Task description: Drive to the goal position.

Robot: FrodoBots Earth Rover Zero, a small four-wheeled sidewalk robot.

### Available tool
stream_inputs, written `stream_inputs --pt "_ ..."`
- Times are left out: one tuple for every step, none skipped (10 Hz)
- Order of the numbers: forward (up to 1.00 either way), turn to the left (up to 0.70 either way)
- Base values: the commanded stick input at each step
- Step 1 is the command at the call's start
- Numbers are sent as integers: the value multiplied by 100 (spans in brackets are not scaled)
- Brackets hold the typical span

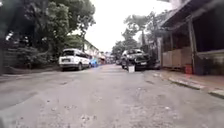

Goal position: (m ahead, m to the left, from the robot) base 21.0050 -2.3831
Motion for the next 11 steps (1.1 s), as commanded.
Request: stream_inputs --pt "100 0" --pt "100 0" --pt "100 0" --pt "100 0" --pt "100 0" --pt "100 0" --pt "100 0" --pt "100 0" --pt "100 0" --pt "100 0" --pt "100 0"
